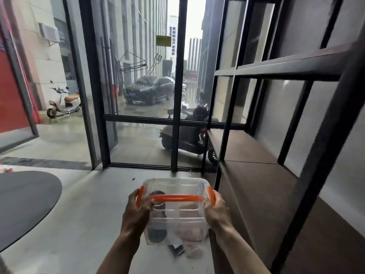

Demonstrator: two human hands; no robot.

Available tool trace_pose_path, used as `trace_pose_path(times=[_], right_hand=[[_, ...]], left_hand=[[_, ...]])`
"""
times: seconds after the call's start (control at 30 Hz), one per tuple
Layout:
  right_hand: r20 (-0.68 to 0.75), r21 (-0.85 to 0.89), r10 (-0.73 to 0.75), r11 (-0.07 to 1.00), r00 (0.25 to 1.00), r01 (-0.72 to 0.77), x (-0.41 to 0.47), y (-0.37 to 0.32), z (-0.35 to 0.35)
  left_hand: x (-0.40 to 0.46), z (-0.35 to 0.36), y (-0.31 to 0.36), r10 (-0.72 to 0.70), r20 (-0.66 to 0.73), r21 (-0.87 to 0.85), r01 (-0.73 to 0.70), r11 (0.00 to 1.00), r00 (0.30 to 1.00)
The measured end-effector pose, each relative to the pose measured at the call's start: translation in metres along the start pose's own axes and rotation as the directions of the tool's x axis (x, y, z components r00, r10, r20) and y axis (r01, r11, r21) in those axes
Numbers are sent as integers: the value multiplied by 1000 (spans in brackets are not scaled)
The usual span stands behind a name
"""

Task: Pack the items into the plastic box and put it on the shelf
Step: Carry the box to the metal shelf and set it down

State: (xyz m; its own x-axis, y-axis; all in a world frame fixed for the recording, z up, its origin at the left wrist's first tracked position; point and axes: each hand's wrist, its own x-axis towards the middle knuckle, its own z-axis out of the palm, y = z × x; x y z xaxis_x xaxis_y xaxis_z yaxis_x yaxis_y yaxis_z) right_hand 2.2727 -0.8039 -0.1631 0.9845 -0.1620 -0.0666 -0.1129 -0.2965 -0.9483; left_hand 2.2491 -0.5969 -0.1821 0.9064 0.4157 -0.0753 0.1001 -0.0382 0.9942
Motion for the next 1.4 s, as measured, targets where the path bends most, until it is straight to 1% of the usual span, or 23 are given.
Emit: trace_pose_path(times=[0.13,0.33,0.43,0.53,0.67,0.73,0.83,0.93,1.03,1.1,1.13,1.23,1.3,1.37,1.4], right_hand=[[-30,16,28,1000,999,-27,83,-11,24],[-78,81,70,995,995,-63,204,-5,35],[-172,104,79,993,982,-61,267,1,18],[-263,118,122,989,957,-93,323,2,-12],[-384,125,165,984,908,-125,373,18,-59],[-466,127,208,978,860,-168,381,25,-83],[-618,121,253,966,745,-227,387,47,-119],[-715,195,318,946,623,-259,382,67,-147],[-772,285,406,909,489,-304,367,83,-164],[-767,395,495,866,408,-307,356,90,-169],[-775,429,516,854,366,-296,350,94,-169],[-811,481,551,819,198,-313,335,108,-162],[-824,504,559,797,90,-333,325,114,-152],[-835,509,551,783,18,-357,317,120,-143],[-834,511,551,769,-7,-385,314,124,-138]], left_hand=[[80,26,13,4,-7,6,-4,1000,1000],[200,90,12,18,69,69,-23,997,997],[253,144,24,24,152,66,-34,997,988],[301,204,34,30,249,80,-51,995,968],[347,289,46,47,409,87,-90,992,911],[355,330,49,37,513,87,-95,992,857],[361,393,46,23,648,91,-108,990,761],[361,453,35,0,776,112,-138,984,631],[352,505,25,-33,877,125,-161,979,480],[339,530,19,-61,927,133,-173,976,370],[334,541,15,-75,947,139,-188,972,313],[323,566,0,-105,980,143,-231,962,172],[319,578,-12,-128,987,150,-250,957,101],[315,585,-24,-163,986,170,-279,945,46],[312,586,-29,-178,984,178,-295,939,27]])
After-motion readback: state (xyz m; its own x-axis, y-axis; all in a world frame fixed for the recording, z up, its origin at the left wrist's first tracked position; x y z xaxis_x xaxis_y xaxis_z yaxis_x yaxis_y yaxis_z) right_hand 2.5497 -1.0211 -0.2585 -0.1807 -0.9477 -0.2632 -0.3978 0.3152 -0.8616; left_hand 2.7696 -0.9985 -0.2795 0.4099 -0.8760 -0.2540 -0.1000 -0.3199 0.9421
